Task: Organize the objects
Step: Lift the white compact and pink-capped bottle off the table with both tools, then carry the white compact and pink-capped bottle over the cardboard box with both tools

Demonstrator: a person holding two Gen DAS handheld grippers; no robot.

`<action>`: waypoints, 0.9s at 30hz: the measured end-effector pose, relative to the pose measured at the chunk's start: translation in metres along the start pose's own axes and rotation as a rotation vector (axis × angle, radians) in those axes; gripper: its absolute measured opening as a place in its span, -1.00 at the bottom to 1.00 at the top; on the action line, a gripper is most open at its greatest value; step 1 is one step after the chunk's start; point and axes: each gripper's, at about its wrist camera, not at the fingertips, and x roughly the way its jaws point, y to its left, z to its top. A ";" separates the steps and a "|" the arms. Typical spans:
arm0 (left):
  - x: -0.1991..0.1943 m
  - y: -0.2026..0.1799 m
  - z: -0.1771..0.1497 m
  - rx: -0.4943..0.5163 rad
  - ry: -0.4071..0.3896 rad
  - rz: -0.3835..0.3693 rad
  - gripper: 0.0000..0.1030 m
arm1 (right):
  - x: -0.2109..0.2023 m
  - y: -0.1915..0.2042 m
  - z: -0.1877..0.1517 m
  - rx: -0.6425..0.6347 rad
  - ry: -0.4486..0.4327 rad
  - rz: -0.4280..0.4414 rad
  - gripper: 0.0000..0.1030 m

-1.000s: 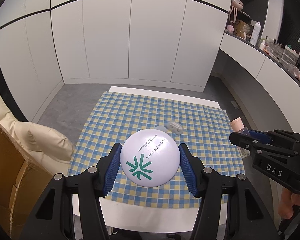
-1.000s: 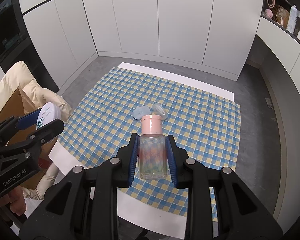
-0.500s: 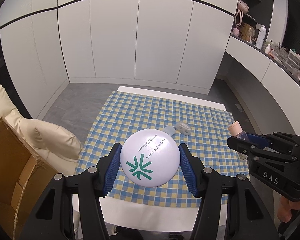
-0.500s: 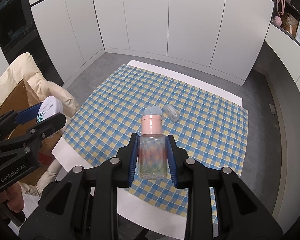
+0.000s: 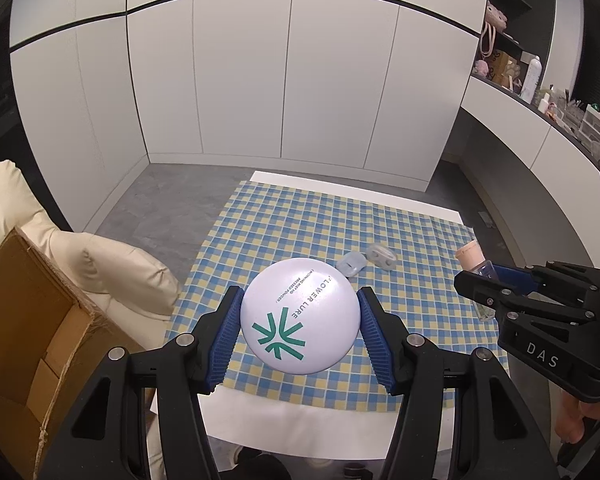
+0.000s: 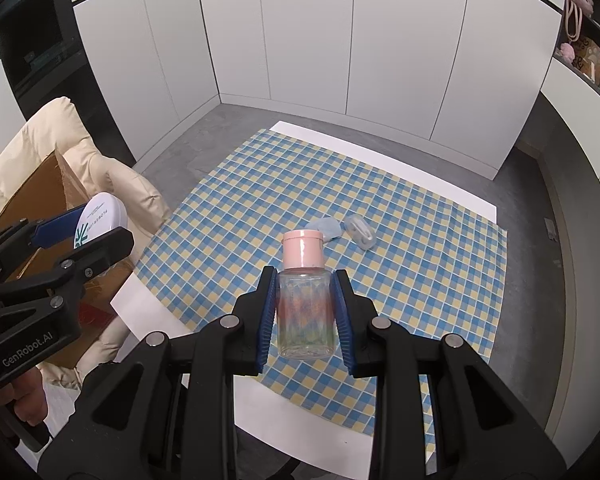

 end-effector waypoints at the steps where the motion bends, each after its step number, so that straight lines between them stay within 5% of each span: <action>1: 0.000 0.002 0.000 -0.002 -0.001 0.001 0.12 | 0.000 0.001 0.000 -0.003 0.000 0.001 -0.45; 27: -0.015 0.048 -0.013 -0.070 -0.010 0.062 0.12 | 0.009 0.049 0.011 -0.078 -0.005 0.050 -0.45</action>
